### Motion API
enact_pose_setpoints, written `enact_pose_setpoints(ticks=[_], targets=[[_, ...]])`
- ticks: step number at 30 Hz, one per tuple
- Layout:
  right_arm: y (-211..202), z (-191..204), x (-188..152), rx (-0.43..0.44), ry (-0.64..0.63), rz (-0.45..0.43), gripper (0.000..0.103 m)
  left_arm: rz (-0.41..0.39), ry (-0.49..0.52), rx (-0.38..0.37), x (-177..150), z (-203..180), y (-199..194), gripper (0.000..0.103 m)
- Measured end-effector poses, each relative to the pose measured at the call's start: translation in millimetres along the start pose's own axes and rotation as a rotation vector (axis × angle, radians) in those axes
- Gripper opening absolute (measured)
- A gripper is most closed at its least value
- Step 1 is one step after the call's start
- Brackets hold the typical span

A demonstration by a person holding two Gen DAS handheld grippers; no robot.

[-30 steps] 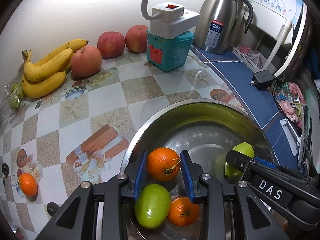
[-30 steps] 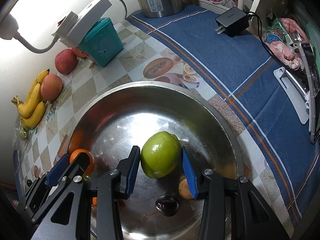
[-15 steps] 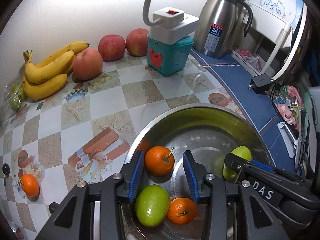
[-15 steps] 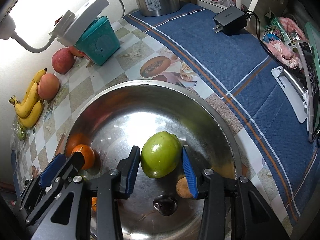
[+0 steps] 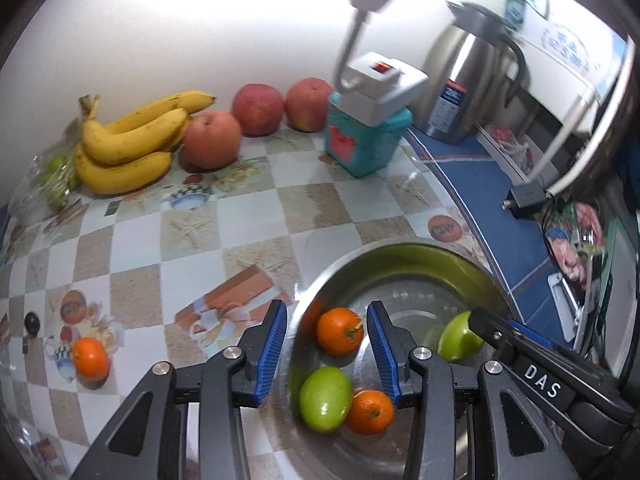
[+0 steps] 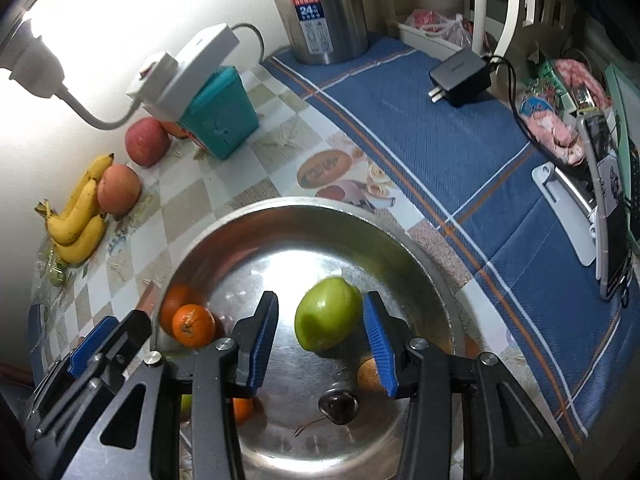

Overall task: Organize fruits
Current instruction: 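Lower the orange and green apple into the basin and open both grippers, then withdraw both grippers from the basin toward the kiwi and dark plum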

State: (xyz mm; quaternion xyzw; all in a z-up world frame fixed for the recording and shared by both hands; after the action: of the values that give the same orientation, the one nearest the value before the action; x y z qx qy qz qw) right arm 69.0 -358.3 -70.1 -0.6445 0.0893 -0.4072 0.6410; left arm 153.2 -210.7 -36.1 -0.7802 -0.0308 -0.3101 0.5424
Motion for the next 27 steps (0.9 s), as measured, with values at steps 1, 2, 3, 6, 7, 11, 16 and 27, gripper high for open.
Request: enact_pose_setpoints(ticks=[1,2,3,6,7,11,16,27], targets=[[-2,0,0,0.001,-0.002,-0.004,0.045,0.002,-0.013,0.004,1,3,-3,0.047],[-3,0,1,0.001,-0.004,-0.006,0.045,0.004,-0.029,0.013,1,8,-6,0.048],[-5,1,1,0.001,-0.007,-0.008,0.045,0.007,-0.039,0.022,2,12,-8,0.049],[-10,3,1,0.001,-0.018,-0.013,0.045,0.021,-0.084,0.048,0,26,-15,0.050],[-11,4,1,0.001,-0.022,-0.014,0.045,0.026,-0.098,0.051,-1,30,-16,0.050],[-16,11,-3,0.003,-0.045,-0.013,0.045,0.038,-0.169,0.062,-8,49,-21,0.050],[-14,22,-8,0.001,-0.083,-0.004,0.045,0.064,-0.228,0.078,-18,66,-20,0.050],[0,46,-14,0.001,-0.163,0.021,0.081,0.122,-0.340,0.148,-42,96,-5,0.097]])
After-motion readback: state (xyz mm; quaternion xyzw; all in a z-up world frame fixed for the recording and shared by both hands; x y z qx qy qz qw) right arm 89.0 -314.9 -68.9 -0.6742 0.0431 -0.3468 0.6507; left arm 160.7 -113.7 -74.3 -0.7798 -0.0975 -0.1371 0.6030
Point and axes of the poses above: each gripper's, at about its wrist camera, not at the fingertips, and y roughly the way its jaws point, z to its left, x to its top, the point moved 7 cm from there along y, roughly the way its jaws point, and after that the axes turned 4 degrees about -x, right-handed, at the moved point
